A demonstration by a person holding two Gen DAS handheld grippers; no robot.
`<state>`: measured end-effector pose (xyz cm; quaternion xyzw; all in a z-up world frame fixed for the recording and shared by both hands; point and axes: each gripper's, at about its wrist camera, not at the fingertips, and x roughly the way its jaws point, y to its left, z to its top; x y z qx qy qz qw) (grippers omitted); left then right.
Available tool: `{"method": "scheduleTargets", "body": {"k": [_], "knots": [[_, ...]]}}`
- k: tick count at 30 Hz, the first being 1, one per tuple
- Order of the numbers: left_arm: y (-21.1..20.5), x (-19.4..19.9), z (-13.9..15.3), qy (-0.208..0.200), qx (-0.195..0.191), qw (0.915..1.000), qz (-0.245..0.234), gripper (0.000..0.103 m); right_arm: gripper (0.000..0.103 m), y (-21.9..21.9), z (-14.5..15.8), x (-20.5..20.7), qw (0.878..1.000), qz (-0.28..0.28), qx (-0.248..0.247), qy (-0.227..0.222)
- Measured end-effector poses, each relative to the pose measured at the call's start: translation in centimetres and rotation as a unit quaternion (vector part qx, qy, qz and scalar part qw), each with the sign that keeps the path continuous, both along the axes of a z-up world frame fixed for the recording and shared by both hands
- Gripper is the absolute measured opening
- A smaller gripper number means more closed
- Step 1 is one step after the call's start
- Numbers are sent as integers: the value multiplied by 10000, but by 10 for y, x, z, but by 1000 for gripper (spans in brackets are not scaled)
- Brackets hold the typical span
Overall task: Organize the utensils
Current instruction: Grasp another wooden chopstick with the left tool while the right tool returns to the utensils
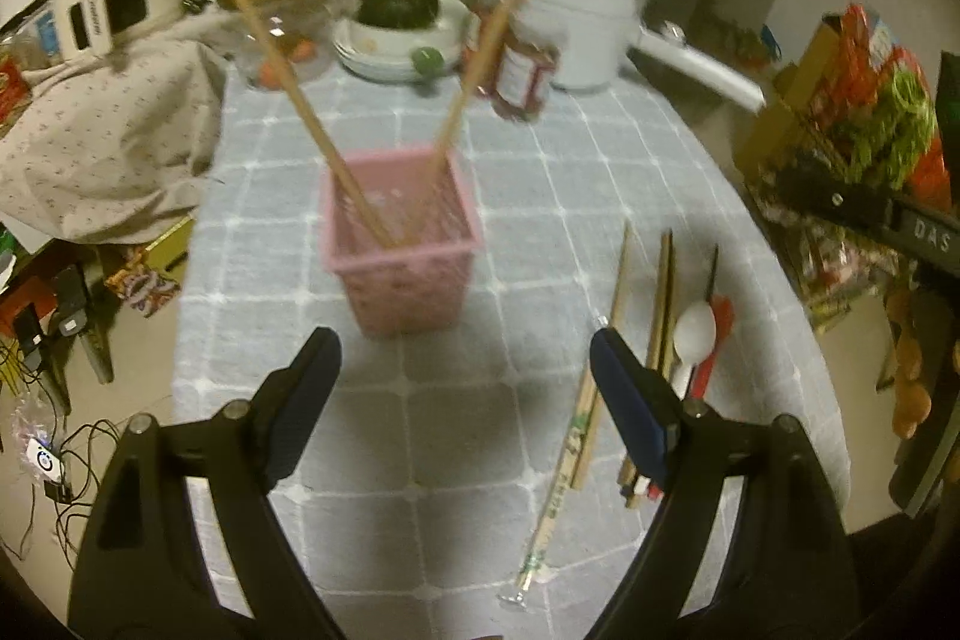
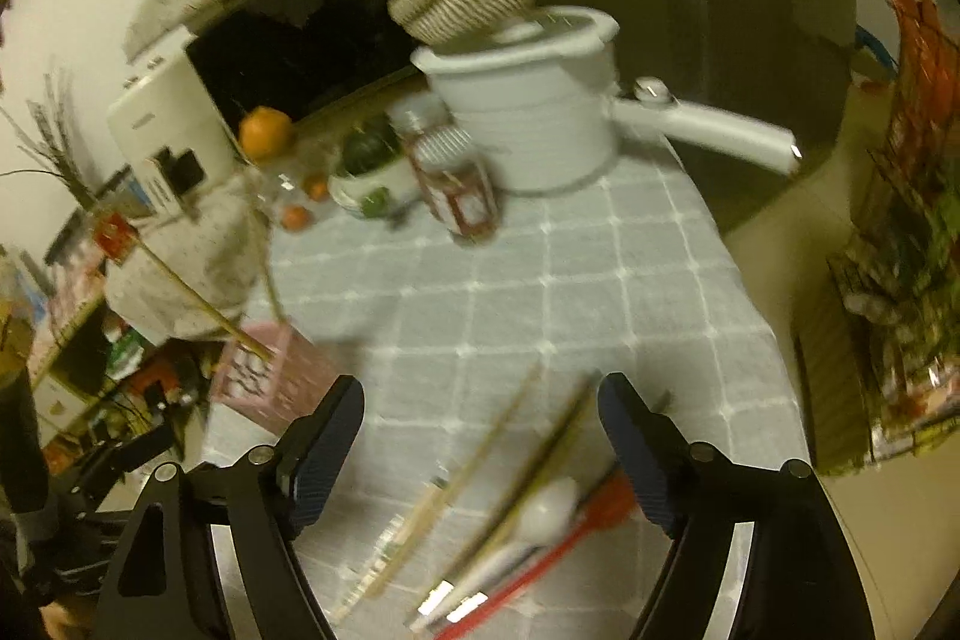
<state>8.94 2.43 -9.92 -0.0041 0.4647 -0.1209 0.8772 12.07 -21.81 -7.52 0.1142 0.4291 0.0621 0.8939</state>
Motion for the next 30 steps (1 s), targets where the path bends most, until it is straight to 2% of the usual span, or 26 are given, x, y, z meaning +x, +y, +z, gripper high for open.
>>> {"method": "scheduleTargets", "body": {"k": [10, 12, 17, 19, 23, 30], "knots": [[-51, -6, -23, 461, 172, 9967, -642, 85, 82, -40, -35, -2, 9970, -200, -301, 682], [-67, -4, -25, 477, 331, 9950, -808, 78, 82, -51, -39, 0, 9962, -248, -332, 764], [-108, 9, -32, 548, 615, 9886, -1259, 40, 82, -76, -46, 3, 9944, -430, -386, 886], [-125, 19, -38, 715, 640, 9857, -1389, 32, 82, -84, -49, 5, 9936, -451, -427, 941], [-153, 48, -53, 990, 698, 9822, -1433, 23, 82, -95, -55, 7, 9926, -474, -430, 1029], [-174, 87, -80, 1343, 926, 9787, -1243, 20, 82, -107, -62, 11, 9915, -504, -372, 1137]]}}
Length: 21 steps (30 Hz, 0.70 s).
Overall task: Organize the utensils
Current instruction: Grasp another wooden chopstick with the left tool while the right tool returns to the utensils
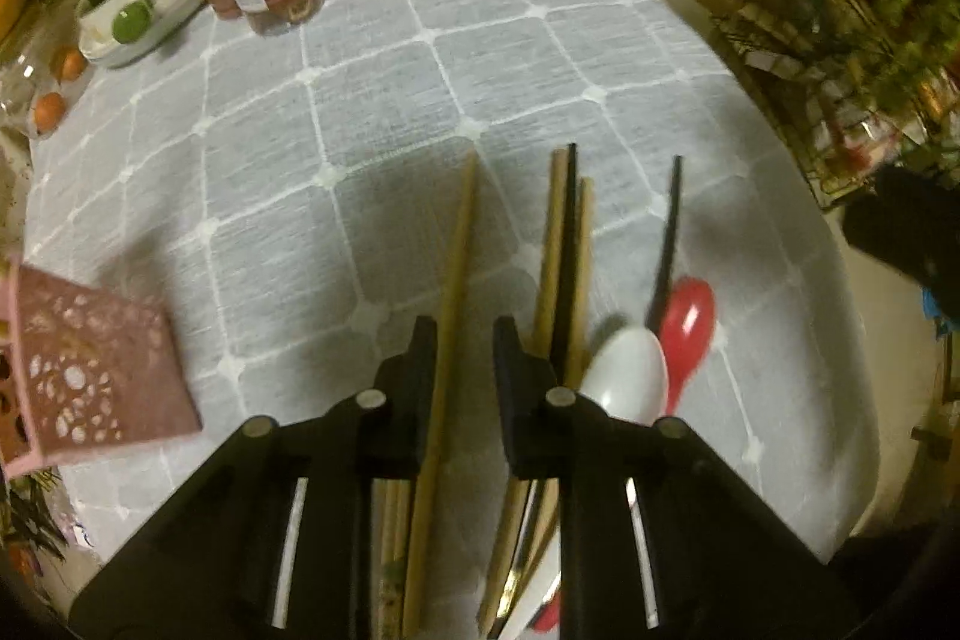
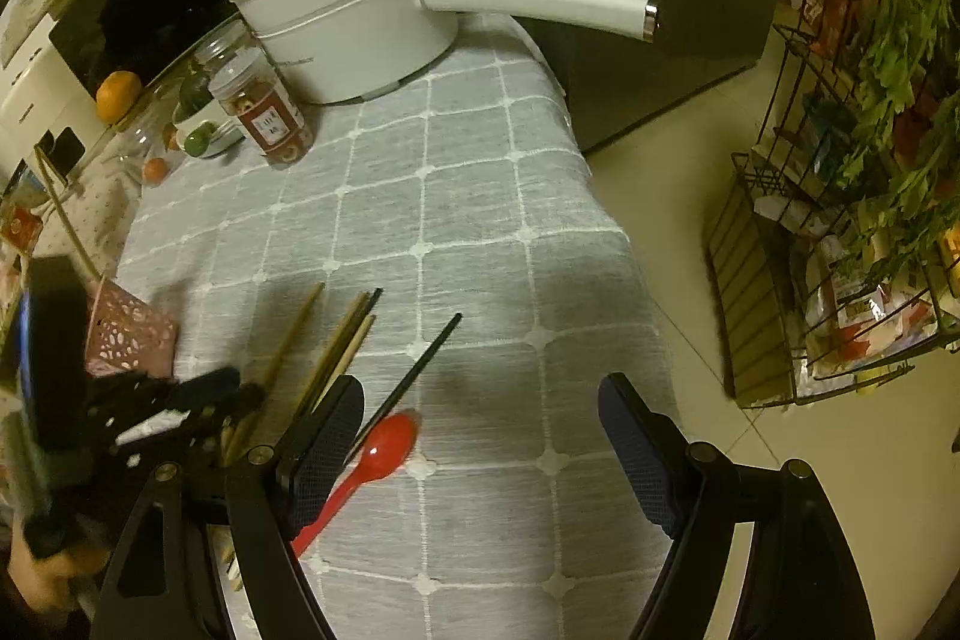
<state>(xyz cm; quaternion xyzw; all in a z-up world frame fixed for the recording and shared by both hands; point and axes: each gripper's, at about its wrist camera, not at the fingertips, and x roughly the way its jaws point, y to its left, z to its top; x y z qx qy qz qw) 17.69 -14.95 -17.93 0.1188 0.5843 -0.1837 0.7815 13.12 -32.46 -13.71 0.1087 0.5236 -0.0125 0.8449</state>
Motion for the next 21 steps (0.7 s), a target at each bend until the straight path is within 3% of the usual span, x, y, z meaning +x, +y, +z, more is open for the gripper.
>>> {"method": "scheduleTargets", "body": {"k": [4, 15, 17, 21], "knots": [[-5, 11, -10, 85, 182, 9997, 108, 20, 82, -4, -5, 3, 10000, -27, -26, 48], [-2, 26, -16, 315, 45, 9987, 404, 19, 82, -13, -18, 7, 9995, -185, 86, 241], [0, 26, -16, 313, 89, 9984, 470, 8, 82, -12, -21, 8, 9993, -204, 89, 284], [6, 24, -11, 316, -109, 9975, 628, 7, 82, -11, -26, 9, 9987, -304, 163, 373]]}}
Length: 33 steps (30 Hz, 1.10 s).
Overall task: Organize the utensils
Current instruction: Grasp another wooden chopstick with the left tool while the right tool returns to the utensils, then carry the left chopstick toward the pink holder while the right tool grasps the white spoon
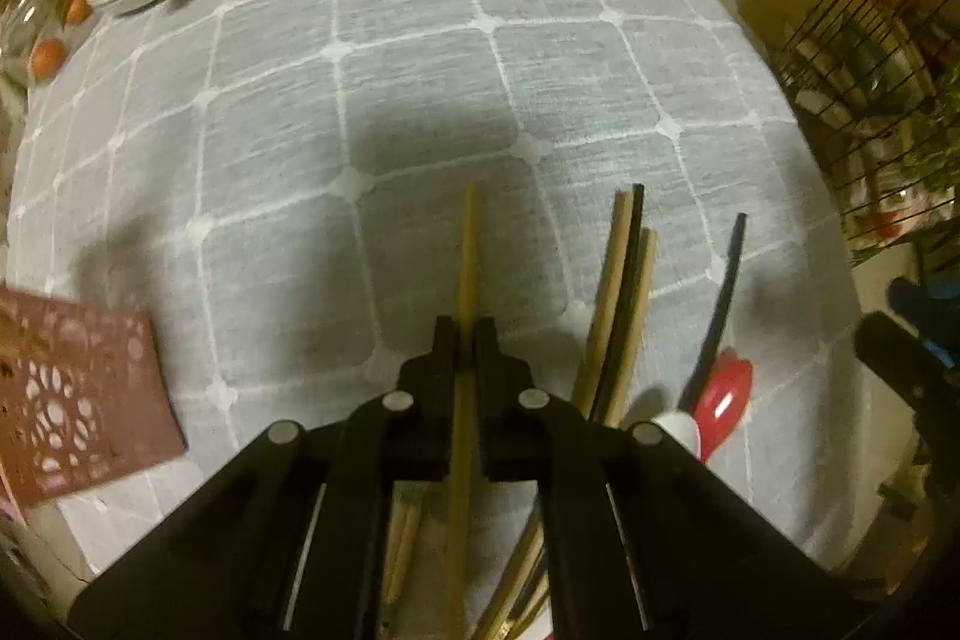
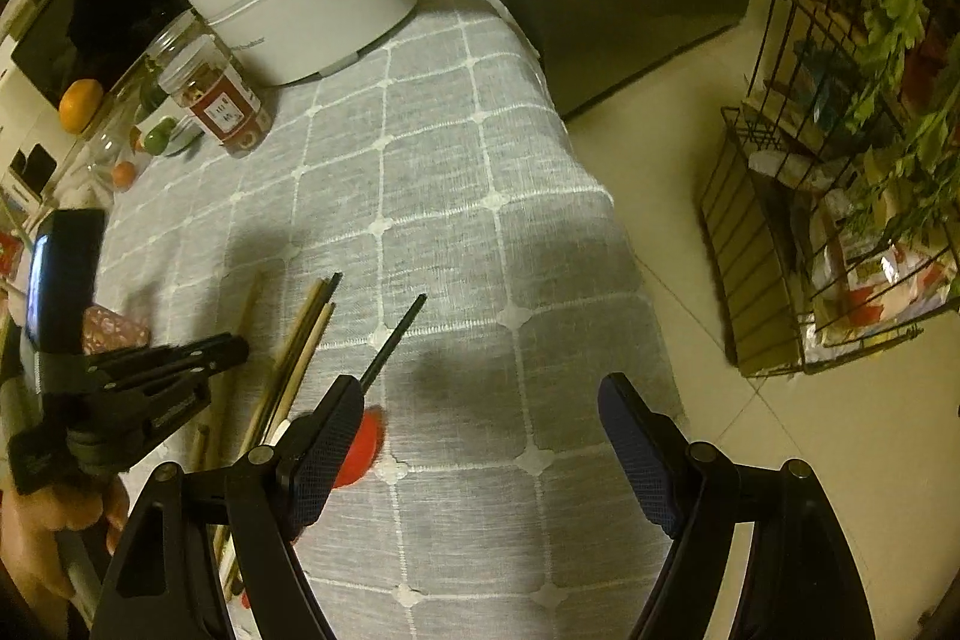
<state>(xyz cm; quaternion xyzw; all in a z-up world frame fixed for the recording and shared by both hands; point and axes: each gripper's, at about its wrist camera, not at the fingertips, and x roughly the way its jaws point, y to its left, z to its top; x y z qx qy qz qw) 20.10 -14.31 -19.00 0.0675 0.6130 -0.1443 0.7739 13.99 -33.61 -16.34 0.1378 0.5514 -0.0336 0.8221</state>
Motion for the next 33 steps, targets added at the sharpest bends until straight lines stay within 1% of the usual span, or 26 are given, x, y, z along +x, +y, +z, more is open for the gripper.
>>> {"method": "scheduleTargets", "body": {"k": [3, 5, 7, 8, 9, 13, 15, 17, 19, 20, 22, 23, 25, 27, 32, 33], "knots": [[12, -13, 12, -170, -64, 9998, -66, 6, 82, 4, -3, -1, 10000, -6, 58, 46], [22, -22, 24, -312, -127, 9994, -120, 6, 82, 10, -5, 0, 9999, 66, -19, 75], [34, -33, 41, -501, -205, 9984, -188, 6, 82, 16, -7, 1, 9998, 106, -104, 102], [41, -37, 45, -557, -240, 9979, -214, 6, 82, 18, -8, 1, 9998, 115, -107, 114], [47, -45, 56, -674, -315, 9969, -263, 6, 82, 19, -10, 2, 9998, 115, -86, 132], [63, -67, 84, -1040, -396, 9930, -403, 6, 82, 27, -11, 3, 9992, 113, 338, 170], [72, -79, 99, -1310, -414, 9893, -490, 6, 81, 33, -12, 3, 9980, 123, 579, 206], [84, -91, 107, -1486, -493, 9864, -492, 6, 79, 38, -13, 2, 9947, 87, 998, 250], [98, -105, 113, -1709, -660, 9822, -427, 6, 65, 47, -14, 2, 9914, 165, 1258, 316], [101, -108, 113, -1782, -696, 9808, -378, 7, 62, 51, -16, 2, 9907, 226, 1296, 348], [113, -111, 118, -1824, -853, 9792, -232, 6, 51, 60, -18, 3, 9905, 358, 1261, 407], [116, -112, 122, -1849, -931, 9781, -213, 6, 47, 64, -20, 3, 9909, 426, 1194, 449], [121, -115, 127, -1959, -967, 9757, -186, 6, 36, 71, -25, 5, 9906, 527, 1141, 540], [125, -117, 128, -1977, -980, 9752, -169, 6, 29, 79, -31, 6, 9895, 669, 1104, 645], [131, -124, 129, -1995, -1024, 9744, -144, 6, 21, 90, -39, 6, 9881, 847, 1057, 733], [132, -124, 129, -1999, -1026, 9743, -140, 6, 16, 91, -40, 6, 9879, 857, 1055, 744]]}}
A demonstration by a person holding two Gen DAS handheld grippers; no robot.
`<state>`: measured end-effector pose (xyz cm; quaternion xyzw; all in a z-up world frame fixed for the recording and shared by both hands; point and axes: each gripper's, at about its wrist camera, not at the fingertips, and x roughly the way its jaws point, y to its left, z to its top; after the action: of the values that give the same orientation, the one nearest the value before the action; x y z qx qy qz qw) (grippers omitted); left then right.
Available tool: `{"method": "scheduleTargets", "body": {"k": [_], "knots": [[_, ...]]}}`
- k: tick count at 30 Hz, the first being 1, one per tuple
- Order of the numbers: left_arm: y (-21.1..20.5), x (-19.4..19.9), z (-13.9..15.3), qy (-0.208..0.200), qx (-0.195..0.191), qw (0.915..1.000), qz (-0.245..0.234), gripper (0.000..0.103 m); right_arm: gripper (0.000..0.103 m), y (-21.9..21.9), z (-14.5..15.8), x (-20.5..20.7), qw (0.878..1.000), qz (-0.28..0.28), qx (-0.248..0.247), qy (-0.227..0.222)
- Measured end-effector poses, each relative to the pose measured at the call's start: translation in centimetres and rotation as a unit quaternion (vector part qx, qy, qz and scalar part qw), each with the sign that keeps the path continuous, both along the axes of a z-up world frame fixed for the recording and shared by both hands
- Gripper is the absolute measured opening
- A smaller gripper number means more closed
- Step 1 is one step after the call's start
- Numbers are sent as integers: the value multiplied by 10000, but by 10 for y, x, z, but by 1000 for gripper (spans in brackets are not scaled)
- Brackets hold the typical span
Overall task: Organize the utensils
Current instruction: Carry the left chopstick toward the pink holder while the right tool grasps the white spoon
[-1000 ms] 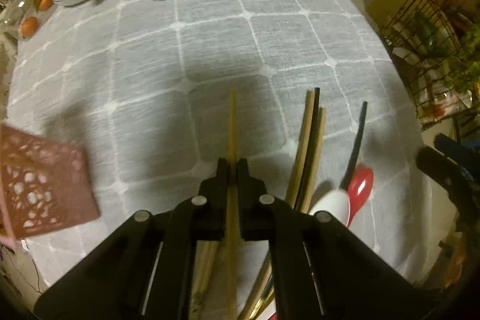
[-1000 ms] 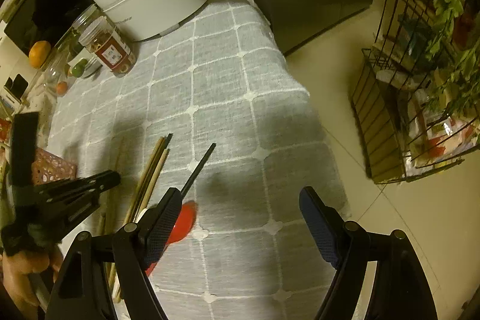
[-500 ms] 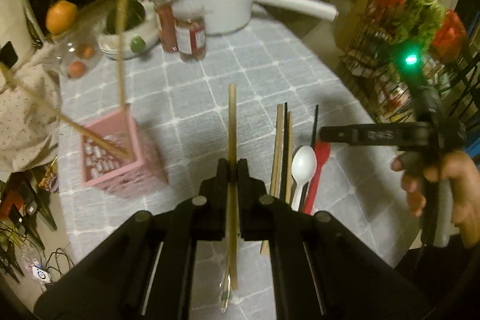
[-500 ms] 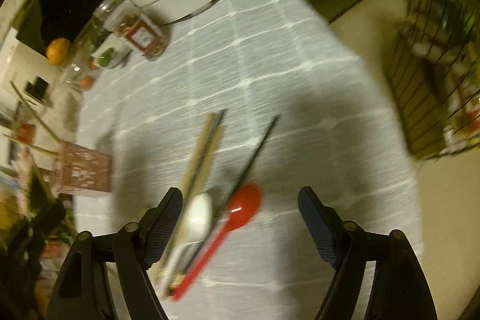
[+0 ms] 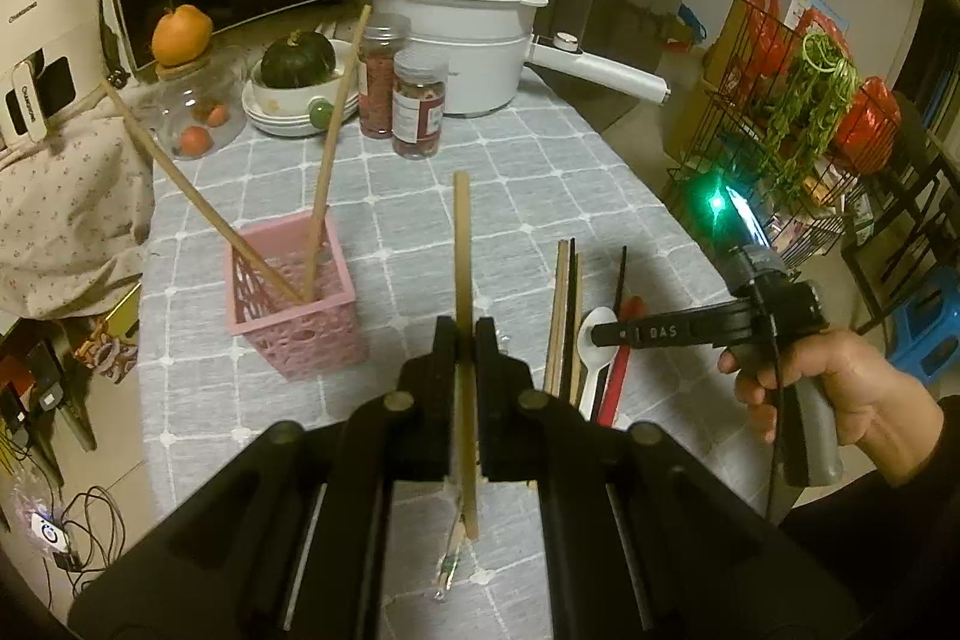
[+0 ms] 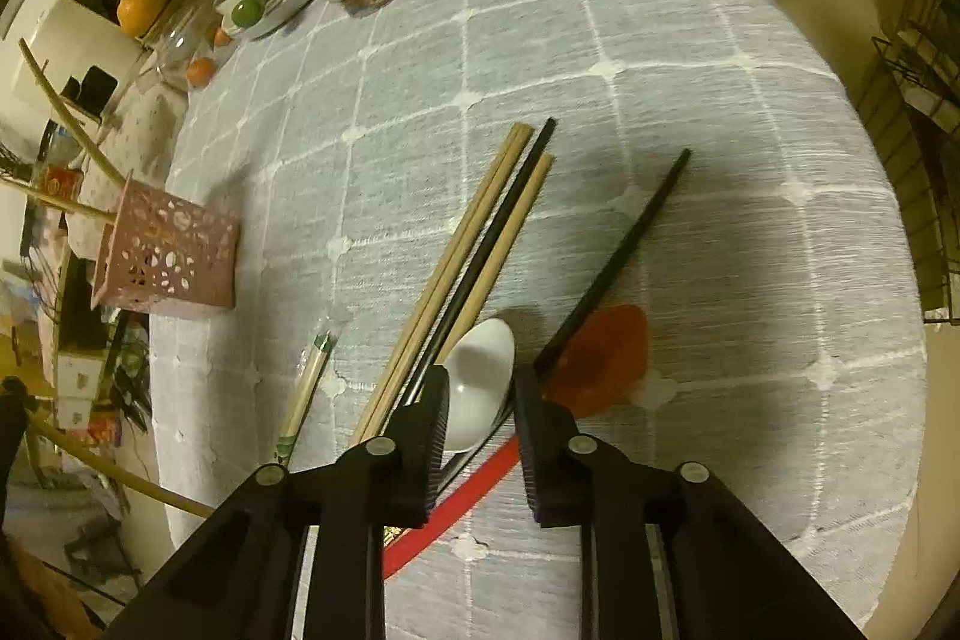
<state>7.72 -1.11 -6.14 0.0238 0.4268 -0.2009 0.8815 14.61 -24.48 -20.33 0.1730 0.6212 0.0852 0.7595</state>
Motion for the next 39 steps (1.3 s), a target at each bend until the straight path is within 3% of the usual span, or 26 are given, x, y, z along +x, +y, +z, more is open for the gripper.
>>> {"method": "scheduleTargets", "body": {"k": [7, 19, 26, 27, 29, 30, 31, 39], "knots": [[8, -4, 4, -42, -90, 9999, 89, 6, 5, 8, 5, 0, 9997, 128, -87, -184], [17, -25, 37, -681, -263, 9972, 148, 6, 4, 23, 61, -16, 9912, 271, -358, -1242], [16, -27, 38, -676, -301, 9972, 87, 6, 5, 32, 63, -17, 9912, 403, -296, -1222], [16, -26, 37, -643, -308, 9974, 89, 6, 9, 32, 60, -16, 9919, 378, -359, -1157], [16, -25, 35, -602, -320, 9976, 91, 6, 30, 29, 53, -14, 9933, 241, -547, -992], [17, -26, 35, -597, -321, 9977, 90, 6, 48, 28, 50, -13, 9934, 185, -654, -921], [16, -27, 35, -599, -318, 9977, 89, 6, 57, 28, 47, -12, 9932, 167, -737, -883], [19, -26, 31, -529, -292, 9981, 105, 6, 57, 32, 10, -3, 9940, 153, -1050, -277]]}}
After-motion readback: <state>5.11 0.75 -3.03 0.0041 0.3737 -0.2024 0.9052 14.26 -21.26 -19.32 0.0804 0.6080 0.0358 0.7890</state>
